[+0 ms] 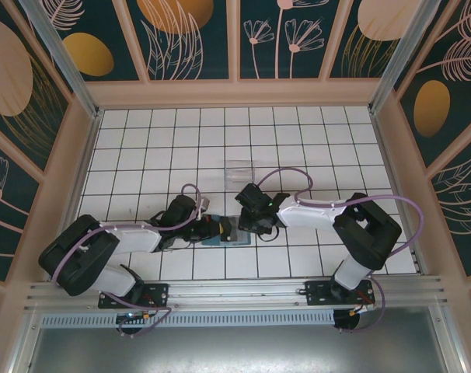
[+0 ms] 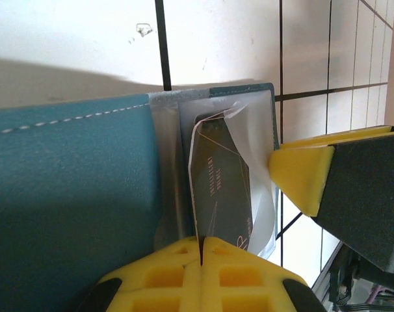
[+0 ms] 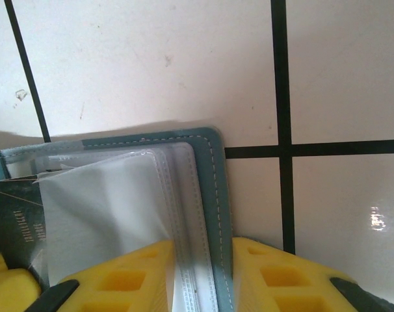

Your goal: Take the credit cards out of the card holder

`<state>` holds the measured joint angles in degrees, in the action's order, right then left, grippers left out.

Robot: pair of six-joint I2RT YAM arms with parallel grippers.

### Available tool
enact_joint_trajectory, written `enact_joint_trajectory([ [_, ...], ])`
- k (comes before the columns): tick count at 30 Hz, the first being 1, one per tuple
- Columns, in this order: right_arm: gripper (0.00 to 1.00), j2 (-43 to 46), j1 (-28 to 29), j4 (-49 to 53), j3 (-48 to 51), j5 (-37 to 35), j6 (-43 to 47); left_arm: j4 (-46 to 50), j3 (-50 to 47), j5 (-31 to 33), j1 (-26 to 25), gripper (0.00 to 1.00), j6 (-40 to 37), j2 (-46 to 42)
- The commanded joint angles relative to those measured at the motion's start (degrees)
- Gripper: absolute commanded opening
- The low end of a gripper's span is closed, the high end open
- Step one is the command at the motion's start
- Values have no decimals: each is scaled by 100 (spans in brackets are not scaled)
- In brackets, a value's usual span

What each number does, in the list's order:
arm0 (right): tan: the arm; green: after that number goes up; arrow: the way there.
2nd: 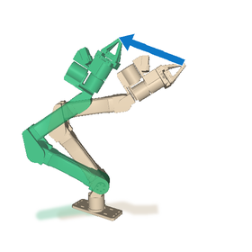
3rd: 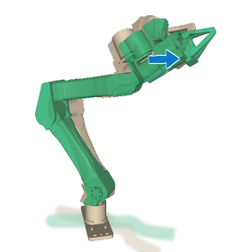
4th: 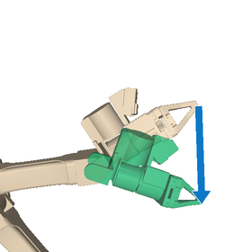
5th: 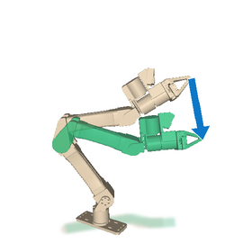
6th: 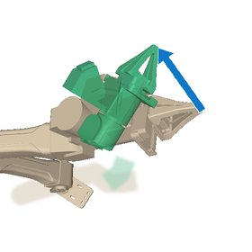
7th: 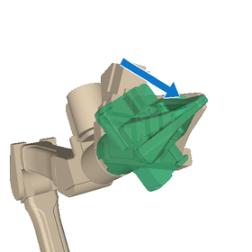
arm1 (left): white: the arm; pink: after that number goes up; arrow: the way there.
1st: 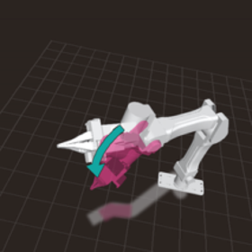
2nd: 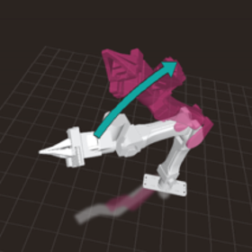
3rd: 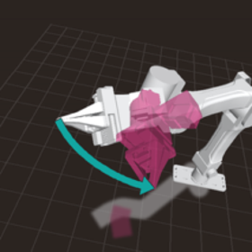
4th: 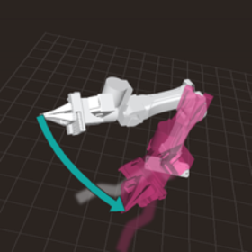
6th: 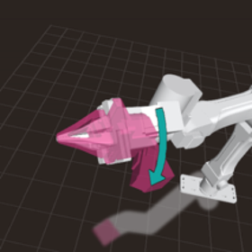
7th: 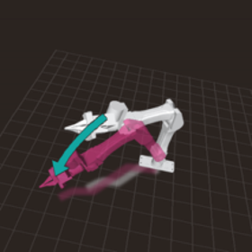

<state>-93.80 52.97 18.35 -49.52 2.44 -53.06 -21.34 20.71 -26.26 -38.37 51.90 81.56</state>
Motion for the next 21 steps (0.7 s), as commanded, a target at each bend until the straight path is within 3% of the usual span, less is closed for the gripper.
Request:
enact_joint_trajectory([
  [1, 29, -302, 99, 326, 92, -123, -73, 761, 112, 436, 16, 6, -290, -248],
  [21, 36, -127, 106, 433, -198, -96, 19, 2459, 840, 1154, 32, 2, -1168, -1219],
])
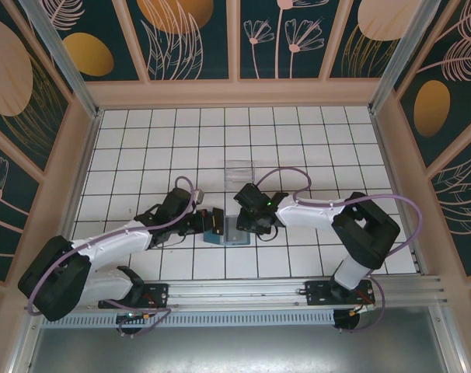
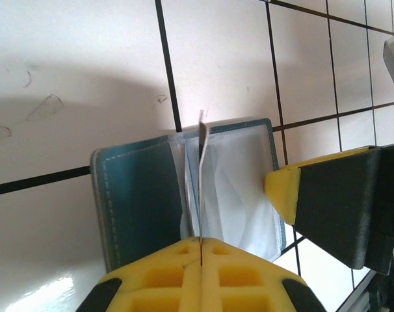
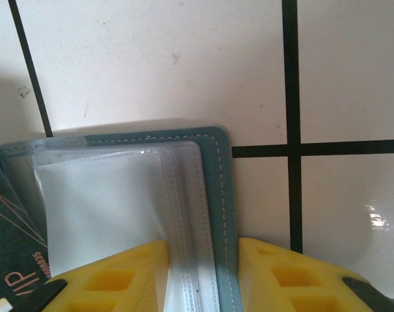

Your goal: Take the credit cards out of the card holder

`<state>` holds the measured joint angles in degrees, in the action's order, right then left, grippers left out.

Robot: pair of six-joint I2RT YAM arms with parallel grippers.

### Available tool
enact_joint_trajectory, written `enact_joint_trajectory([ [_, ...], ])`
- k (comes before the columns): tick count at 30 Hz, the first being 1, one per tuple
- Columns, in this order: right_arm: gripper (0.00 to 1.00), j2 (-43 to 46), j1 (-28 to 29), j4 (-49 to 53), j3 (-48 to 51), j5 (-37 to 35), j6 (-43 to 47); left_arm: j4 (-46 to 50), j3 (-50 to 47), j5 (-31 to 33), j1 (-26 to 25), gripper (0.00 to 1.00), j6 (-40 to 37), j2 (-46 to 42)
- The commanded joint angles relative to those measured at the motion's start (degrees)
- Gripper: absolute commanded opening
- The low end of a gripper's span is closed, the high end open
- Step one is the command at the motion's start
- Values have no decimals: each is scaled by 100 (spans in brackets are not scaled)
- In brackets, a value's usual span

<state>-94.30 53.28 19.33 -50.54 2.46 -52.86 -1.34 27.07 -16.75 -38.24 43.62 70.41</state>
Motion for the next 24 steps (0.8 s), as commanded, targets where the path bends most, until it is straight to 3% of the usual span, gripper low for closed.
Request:
enact_joint_trajectory([
  [1, 36, -55, 78, 341, -104, -96, 20, 529, 257, 224, 18, 2, -411, -130],
  [11, 44, 300, 72, 329, -139, -177, 30, 1096, 813, 337, 23, 1, -1156, -195],
  [24, 45, 938, 43, 410, 57, -542, -49, 2344, 2399, 630, 19, 0, -3619, 278],
])
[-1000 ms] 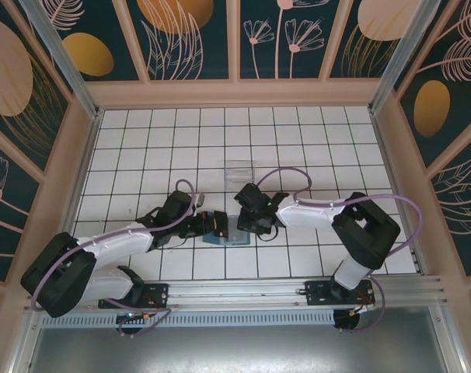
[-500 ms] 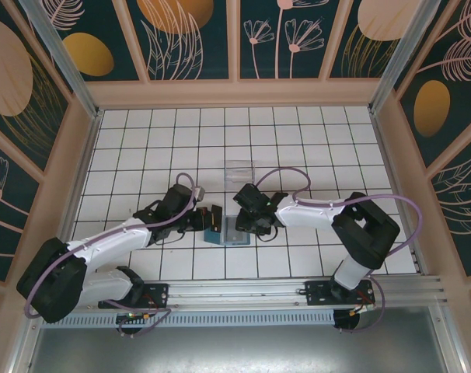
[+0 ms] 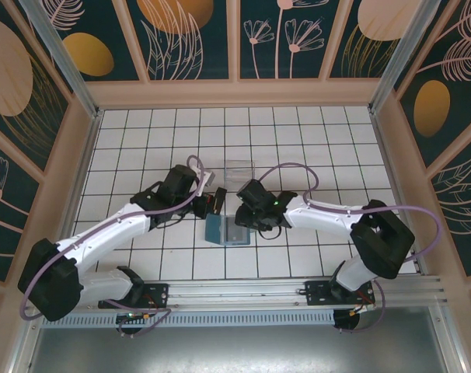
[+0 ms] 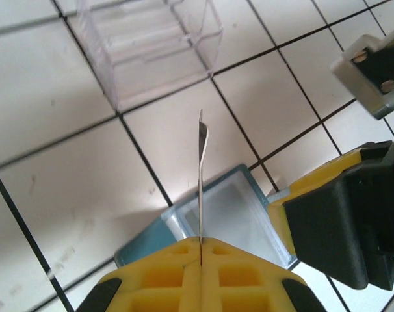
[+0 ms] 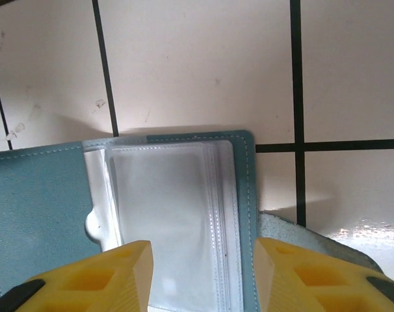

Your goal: Take the credit cards out of the card holder

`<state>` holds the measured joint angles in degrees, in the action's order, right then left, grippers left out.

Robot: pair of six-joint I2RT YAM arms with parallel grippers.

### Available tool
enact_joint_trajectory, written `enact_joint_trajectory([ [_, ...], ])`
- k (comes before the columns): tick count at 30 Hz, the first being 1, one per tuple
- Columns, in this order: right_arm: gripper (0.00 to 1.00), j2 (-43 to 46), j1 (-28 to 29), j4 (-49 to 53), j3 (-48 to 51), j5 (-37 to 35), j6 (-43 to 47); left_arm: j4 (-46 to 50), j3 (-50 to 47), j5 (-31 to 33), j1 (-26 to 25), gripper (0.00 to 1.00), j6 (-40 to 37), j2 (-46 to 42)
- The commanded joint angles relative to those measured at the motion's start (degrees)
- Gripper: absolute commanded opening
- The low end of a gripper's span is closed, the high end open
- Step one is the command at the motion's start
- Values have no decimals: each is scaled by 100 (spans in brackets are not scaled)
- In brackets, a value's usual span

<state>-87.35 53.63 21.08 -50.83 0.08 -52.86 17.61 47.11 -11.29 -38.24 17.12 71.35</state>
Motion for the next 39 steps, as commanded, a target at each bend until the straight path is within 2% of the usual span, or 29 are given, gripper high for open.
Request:
enact_joint_trajectory([
  [1, 45, 292, 0, 275, 77, -342, -49, 469, 501, 64, 18, 0, -1148, 234],
  [5, 45, 479, -27, 687, -59, -773, 15, 428, 685, -423, 23, 0, -2493, 313],
  [8, 45, 657, -100, 1081, -185, -1120, 117, 543, 830, -181, 19, 0, -3440, 395],
  [12, 45, 1073, -335, 1422, -164, -1417, 203, 1111, 1580, 53, 19, 0, -4614, 854],
  [17, 45, 1627, -681, 1701, -145, -1573, 339, 1688, 2451, 203, 25, 0, -5622, 1576],
  [24, 45, 2033, -960, 1775, -77, -1638, 448, 2658, 3875, 149, 19, 0, -6457, 2834],
  [35, 45, 2070, -1072, 1813, 76, -1492, 338, 3953, 5999, 241, 21, 0, -6932, 4602],
  [39, 45, 2068, -1160, 1646, 118, -1417, 368, 4231, 6593, 499, 19, 0, -6968, 5073],
])
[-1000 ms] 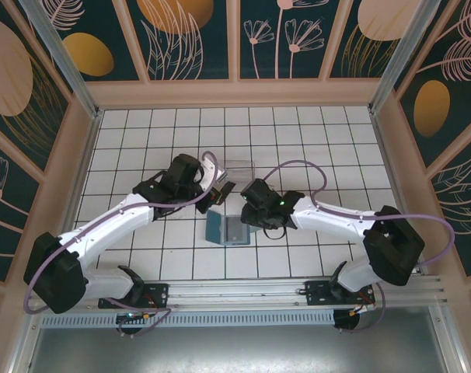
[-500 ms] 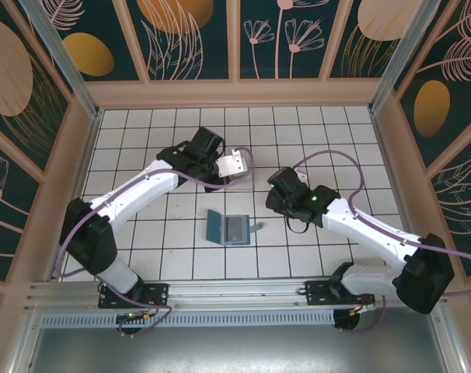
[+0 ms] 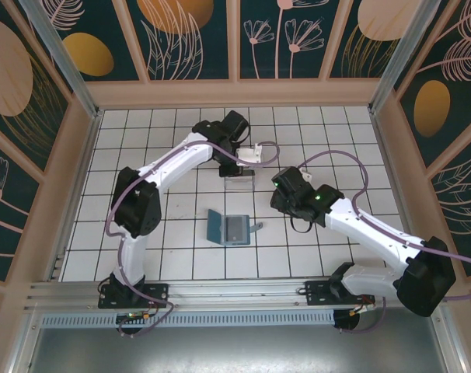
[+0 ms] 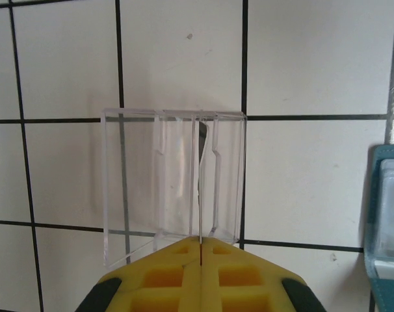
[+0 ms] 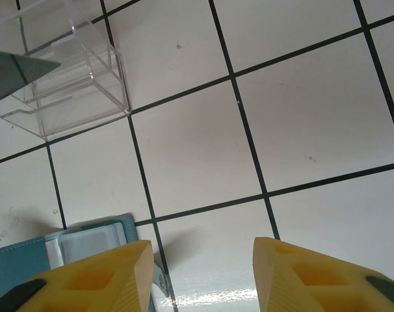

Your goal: Take the credit cards out of the card holder

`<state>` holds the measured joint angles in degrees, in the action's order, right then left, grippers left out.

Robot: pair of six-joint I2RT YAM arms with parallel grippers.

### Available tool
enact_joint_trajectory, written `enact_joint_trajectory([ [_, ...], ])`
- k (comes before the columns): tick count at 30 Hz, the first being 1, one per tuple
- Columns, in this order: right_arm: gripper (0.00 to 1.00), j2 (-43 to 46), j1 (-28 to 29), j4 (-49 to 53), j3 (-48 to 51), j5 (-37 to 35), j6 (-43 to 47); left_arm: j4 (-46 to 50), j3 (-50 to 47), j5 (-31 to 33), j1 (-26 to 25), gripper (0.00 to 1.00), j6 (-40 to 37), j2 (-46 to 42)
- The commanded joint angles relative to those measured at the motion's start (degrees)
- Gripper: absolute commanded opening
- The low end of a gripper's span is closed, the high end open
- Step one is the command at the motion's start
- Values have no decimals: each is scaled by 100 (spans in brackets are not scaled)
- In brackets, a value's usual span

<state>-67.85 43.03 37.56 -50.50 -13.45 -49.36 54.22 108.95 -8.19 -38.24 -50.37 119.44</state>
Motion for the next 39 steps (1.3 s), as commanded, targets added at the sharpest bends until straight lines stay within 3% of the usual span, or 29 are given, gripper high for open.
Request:
enact_joint_trajectory([
  [1, 45, 86, -123, -41, 80, -45, 59, 633, 518, 232, 22, 0, -227, 355],
  [17, 45, -142, -344, -223, 38, 79, 242, 1043, 1169, 365, 26, 0, -349, 1110],
  [25, 45, -219, -409, -351, 105, 190, 288, 1226, 1260, -107, 25, 0, -469, 1258],
  [39, 45, -256, -507, -415, 163, 269, 291, 1463, 1873, -105, 32, 1, -518, 1812],
])
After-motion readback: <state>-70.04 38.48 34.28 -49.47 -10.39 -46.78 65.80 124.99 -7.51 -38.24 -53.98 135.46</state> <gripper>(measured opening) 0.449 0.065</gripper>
